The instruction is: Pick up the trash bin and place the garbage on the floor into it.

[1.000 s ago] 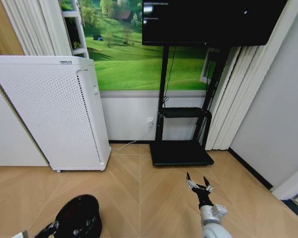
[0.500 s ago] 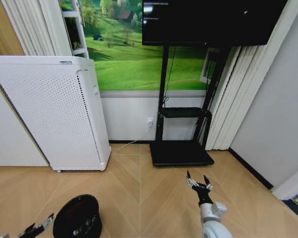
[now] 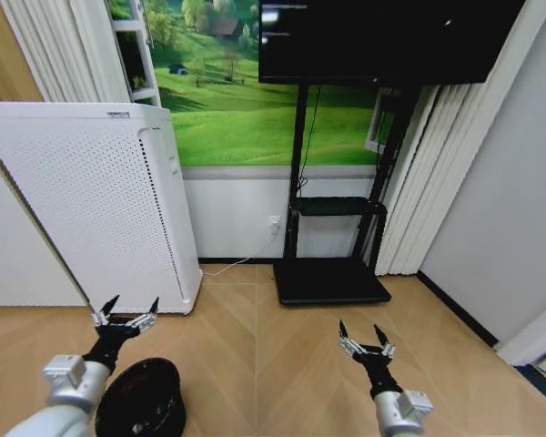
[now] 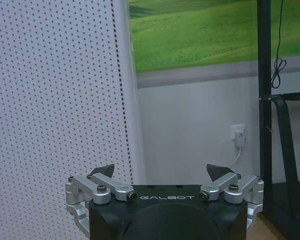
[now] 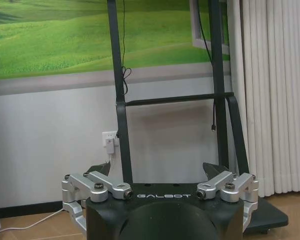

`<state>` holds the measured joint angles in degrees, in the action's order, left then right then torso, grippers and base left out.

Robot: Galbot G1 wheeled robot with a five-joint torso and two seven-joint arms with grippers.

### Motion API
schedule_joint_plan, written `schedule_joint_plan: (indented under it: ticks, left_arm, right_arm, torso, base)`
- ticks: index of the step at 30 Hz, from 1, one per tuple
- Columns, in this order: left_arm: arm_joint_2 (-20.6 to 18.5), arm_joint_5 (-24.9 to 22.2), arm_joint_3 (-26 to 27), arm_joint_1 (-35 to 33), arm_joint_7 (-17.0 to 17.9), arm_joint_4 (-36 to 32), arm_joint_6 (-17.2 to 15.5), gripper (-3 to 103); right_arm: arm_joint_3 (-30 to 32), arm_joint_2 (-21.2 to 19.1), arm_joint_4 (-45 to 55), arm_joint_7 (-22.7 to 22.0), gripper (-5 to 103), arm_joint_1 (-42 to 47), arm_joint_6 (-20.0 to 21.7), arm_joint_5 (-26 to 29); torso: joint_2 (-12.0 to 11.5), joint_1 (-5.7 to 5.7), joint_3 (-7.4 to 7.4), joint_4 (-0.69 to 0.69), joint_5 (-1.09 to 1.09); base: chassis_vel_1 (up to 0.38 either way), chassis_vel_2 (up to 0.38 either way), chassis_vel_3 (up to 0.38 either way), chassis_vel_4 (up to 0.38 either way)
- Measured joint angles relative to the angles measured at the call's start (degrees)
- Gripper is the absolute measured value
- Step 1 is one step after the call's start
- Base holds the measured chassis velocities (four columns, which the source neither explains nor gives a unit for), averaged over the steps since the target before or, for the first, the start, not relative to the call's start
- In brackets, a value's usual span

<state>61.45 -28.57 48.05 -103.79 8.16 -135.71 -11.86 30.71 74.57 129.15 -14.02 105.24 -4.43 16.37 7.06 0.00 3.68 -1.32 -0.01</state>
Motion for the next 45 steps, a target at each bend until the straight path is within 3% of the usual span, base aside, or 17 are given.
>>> schedule_joint_plan:
  ticks: [5, 25, 45]
  left_arm:
    - [1.2, 0.7, -2.0, -0.3, 0.7, 0.0, -0.1, 100]
    - [2.4, 0.6, -3.5, -0.9, 0.2, 0.7, -0.7, 100]
    - [2.4, 0.5, -3.4, -1.0, 0.1, 0.8, -0.8, 100]
  right_arm:
    - [0.6, 1.0, 0.9, -1.0, 100, 1.1, 0.2, -3.5]
    - [3.1, 0.7, 1.3, -1.6, 100, 0.4, 0.0, -2.7]
    - [3.1, 0.7, 1.2, -1.6, 100, 0.4, 0.0, -2.6]
  torso:
    - [0.0, 0.0, 0.0, -0.02, 0.01]
    - [0.1, 0.02, 0.1, -0.02, 0.01]
    - [4.9, 1.24, 3.64, -0.02, 0.01]
  base:
    - [0.0, 0.0, 0.0, 0.0]
    - [0.0, 0.0, 0.0, 0.0]
    - [0.0, 0.0, 0.0, 0.0]
